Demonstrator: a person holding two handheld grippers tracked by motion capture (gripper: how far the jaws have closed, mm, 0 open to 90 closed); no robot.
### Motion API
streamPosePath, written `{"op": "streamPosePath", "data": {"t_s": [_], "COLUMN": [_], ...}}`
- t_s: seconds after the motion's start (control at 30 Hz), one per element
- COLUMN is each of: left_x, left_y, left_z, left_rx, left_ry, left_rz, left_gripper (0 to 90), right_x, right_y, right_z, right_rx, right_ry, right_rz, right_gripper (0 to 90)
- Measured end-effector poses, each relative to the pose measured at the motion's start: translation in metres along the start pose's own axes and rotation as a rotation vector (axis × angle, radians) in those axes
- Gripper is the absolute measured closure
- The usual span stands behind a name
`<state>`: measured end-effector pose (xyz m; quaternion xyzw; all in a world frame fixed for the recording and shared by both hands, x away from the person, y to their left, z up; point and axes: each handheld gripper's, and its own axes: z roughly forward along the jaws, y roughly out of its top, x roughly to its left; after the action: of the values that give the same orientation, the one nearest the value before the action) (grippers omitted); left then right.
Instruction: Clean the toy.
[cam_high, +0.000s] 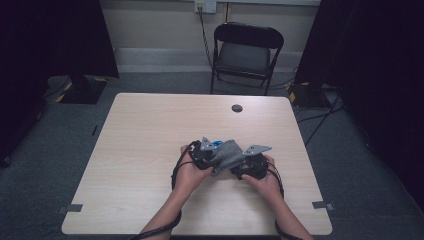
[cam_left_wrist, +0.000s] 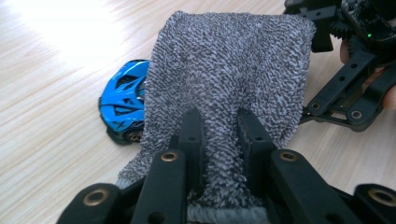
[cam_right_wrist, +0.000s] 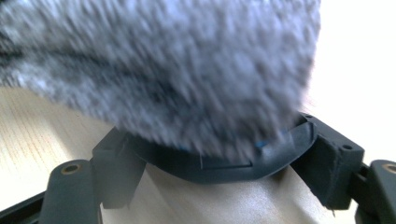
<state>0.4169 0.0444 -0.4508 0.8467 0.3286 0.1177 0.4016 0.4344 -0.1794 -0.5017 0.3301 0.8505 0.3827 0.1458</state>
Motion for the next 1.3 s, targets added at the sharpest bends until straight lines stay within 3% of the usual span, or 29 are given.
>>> {"op": "streamPosePath", "data": {"t_s": [0.37,0.63,1.3], "left_x": [-0.014,-0.01,0.006], "left_y": [0.004,0.006,0.009], "left_z": [0.013,0.018,0.016], "left_rx": [0.042,0.07,0.081], "left_ry": [-0.01,0.009,0.066], "left_rz": [0.069,0.087,0.062], "left_gripper": [74.7,74.7,74.7], "right_x": [0.0,0.0,0.0], "right_y": [0.0,0.0,0.0], "right_z": [0.0,0.0,0.0], "right_rx": [0.001,0.002,0.001], "right_ry": [-0.001,-0.001,-0.001], "right_rz": [0.0,0.001,-0.001], "right_gripper": [23.6,23.6,23.6]}}
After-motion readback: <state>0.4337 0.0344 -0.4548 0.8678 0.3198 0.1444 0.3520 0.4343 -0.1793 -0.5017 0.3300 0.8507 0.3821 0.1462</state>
